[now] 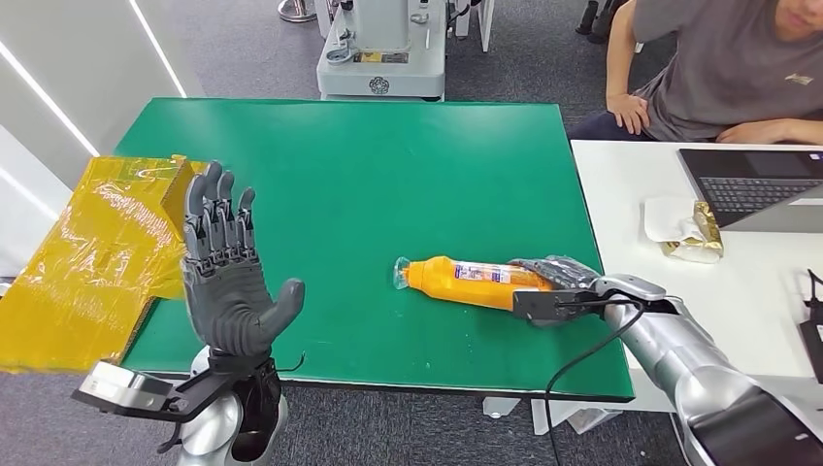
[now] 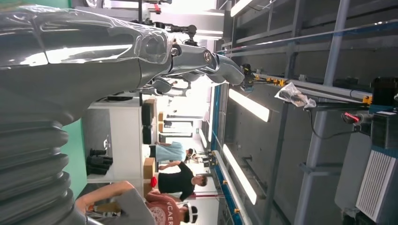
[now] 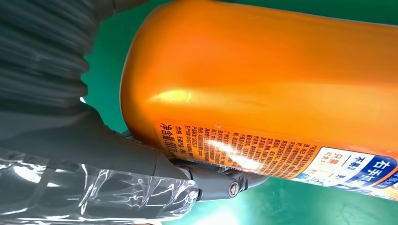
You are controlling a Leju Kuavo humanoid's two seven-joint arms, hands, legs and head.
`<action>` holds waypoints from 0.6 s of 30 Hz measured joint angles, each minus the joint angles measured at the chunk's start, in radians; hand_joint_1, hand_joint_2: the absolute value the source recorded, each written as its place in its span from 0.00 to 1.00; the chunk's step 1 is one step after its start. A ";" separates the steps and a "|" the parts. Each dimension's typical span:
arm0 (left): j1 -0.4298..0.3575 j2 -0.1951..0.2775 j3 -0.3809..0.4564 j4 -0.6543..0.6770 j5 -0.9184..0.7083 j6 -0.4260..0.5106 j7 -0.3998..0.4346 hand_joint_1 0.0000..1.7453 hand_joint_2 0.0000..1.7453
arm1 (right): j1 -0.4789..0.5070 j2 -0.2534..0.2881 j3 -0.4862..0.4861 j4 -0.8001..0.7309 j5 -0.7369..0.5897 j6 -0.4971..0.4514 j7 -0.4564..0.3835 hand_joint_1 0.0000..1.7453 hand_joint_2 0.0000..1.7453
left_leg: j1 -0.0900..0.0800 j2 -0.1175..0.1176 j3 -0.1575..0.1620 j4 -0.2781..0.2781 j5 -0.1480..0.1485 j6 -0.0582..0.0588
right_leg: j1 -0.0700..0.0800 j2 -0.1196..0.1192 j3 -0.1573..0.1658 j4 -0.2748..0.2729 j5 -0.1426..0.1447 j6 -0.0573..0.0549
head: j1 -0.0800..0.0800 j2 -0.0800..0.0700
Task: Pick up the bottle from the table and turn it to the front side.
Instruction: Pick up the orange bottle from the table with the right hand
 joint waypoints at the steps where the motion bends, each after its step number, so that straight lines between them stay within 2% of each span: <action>1: 0.000 0.000 0.000 0.000 -0.001 -0.003 0.000 0.00 1.00 | 0.003 0.000 0.000 -0.001 0.000 -0.007 0.000 0.90 1.00 | 0.000 0.000 0.000 0.000 0.000 0.000 | 0.000 0.000 0.000 0.000 0.000 0.000 | 0.000 0.000; 2: 0.000 0.000 0.000 0.000 -0.001 -0.005 0.000 0.00 1.00 | 0.006 -0.001 0.000 -0.003 -0.001 -0.013 0.000 0.82 1.00 | 0.000 0.000 0.000 0.000 0.000 0.000 | 0.000 0.000 0.000 0.000 0.000 0.000 | 0.000 0.000; 5: 0.000 0.000 0.000 0.000 -0.003 -0.013 0.000 0.00 1.00 | 0.013 -0.002 0.000 -0.007 -0.002 -0.029 0.005 0.15 1.00 | 0.000 0.000 0.001 0.000 0.000 0.000 | 0.000 0.000 0.001 0.000 0.000 0.000 | 0.000 0.000; 6: 0.000 0.000 0.000 0.000 -0.004 -0.015 0.000 0.00 1.00 | 0.015 -0.002 0.000 -0.008 -0.002 -0.031 0.008 0.00 1.00 | 0.000 0.000 0.001 0.000 0.000 0.000 | 0.000 0.000 0.001 0.000 0.000 0.000 | 0.000 0.000; 18: -0.001 -0.003 0.000 0.011 -0.019 -0.029 0.000 0.00 1.00 | 0.032 -0.023 0.000 -0.041 -0.017 -0.056 0.045 0.00 1.00 | 0.000 0.000 0.001 0.000 0.000 0.000 | 0.000 0.000 0.002 0.000 0.001 0.001 | 0.000 0.000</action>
